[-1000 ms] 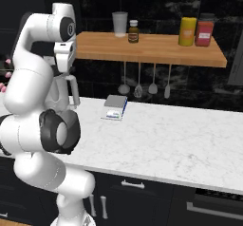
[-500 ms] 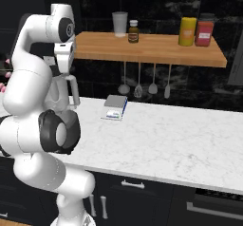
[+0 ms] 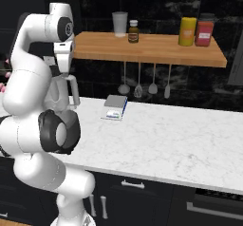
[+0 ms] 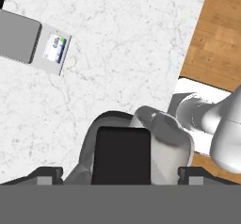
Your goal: Close the lid blender by securely placing the lid on top.
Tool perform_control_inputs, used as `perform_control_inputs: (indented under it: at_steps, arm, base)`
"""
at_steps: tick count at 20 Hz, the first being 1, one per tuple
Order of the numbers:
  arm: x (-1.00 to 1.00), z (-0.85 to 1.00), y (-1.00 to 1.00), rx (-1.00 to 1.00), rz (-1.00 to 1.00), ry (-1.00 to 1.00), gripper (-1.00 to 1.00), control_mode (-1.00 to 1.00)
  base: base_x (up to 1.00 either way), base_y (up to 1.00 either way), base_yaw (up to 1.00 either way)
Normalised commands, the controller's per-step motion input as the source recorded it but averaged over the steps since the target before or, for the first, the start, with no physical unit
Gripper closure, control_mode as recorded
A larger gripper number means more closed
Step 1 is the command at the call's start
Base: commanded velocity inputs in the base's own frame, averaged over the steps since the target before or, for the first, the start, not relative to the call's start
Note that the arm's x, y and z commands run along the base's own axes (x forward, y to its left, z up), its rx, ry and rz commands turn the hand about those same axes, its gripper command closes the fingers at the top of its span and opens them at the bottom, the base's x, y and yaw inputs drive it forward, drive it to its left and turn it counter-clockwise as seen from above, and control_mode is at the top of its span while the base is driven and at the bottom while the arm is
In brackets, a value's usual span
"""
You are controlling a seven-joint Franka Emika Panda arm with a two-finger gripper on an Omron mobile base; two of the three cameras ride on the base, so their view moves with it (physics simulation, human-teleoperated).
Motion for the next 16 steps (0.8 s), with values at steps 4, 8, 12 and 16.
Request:
perform_control_inputs:
  at_steps: [4, 8, 12, 16]
  arm:
    - [-0.18, 0.29, 0.00, 0.00, 0.00, -0.11, -1.00, -1.00]
    - [-0.25, 0.27, 0.00, 0.00, 0.00, -0.13, -1.00, -1.00]
    - [-0.65, 0.09, -0.10, 0.00, -0.02, -0.16, -1.00, -1.00]
    - [-0.95, 0.00, -0.44, 0.00, -0.08, -0.17, -1.00, -1.00]
  base:
    - [0.00, 0.00, 0.00]
    - [0.00, 0.00, 0.00]
    - [0.00, 0.00, 0.00]
    - [0.00, 0.00, 0.00]
